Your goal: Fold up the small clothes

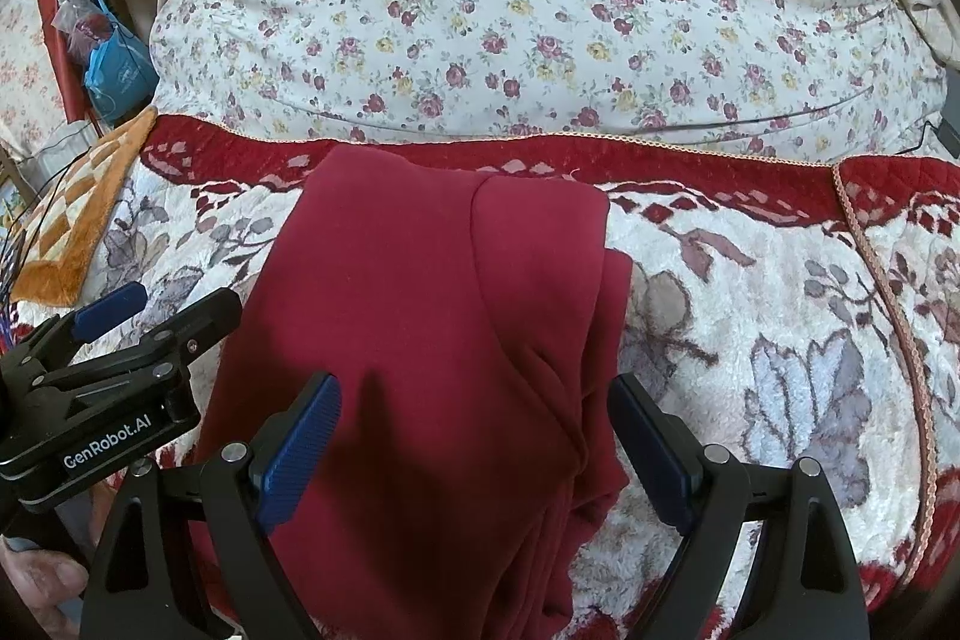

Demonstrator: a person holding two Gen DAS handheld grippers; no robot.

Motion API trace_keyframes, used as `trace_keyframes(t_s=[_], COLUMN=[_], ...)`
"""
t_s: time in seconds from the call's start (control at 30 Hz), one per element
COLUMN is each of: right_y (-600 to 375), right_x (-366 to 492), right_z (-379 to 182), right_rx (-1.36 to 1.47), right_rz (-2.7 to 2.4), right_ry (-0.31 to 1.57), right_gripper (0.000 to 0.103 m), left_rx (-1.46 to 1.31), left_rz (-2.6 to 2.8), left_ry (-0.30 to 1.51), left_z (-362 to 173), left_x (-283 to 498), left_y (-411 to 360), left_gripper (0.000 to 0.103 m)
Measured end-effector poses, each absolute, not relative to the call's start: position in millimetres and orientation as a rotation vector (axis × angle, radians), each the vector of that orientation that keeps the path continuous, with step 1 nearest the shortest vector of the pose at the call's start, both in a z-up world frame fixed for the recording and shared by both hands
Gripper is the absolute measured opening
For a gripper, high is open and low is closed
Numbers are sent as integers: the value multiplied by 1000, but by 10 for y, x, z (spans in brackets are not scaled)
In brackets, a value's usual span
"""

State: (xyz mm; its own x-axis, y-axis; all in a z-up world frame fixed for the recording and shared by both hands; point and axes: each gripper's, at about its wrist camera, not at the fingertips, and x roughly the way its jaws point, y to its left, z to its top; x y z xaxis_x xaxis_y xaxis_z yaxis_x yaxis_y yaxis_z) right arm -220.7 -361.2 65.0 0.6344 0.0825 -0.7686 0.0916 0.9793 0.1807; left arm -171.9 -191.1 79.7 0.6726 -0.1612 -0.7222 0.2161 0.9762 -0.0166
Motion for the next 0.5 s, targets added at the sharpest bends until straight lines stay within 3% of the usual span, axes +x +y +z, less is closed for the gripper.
trace_keyframes(t_s=[0.5], right_y=[-3574], right_x=[-2197], right_z=[623], right_rx=[211], right_rz=[3], right_ry=[885], right_gripper=[93], left_rx=[73], left_rz=[-211], left_ry=[805], left_z=[794], left_x=[-1718], left_y=[-1894], left_gripper=[91])
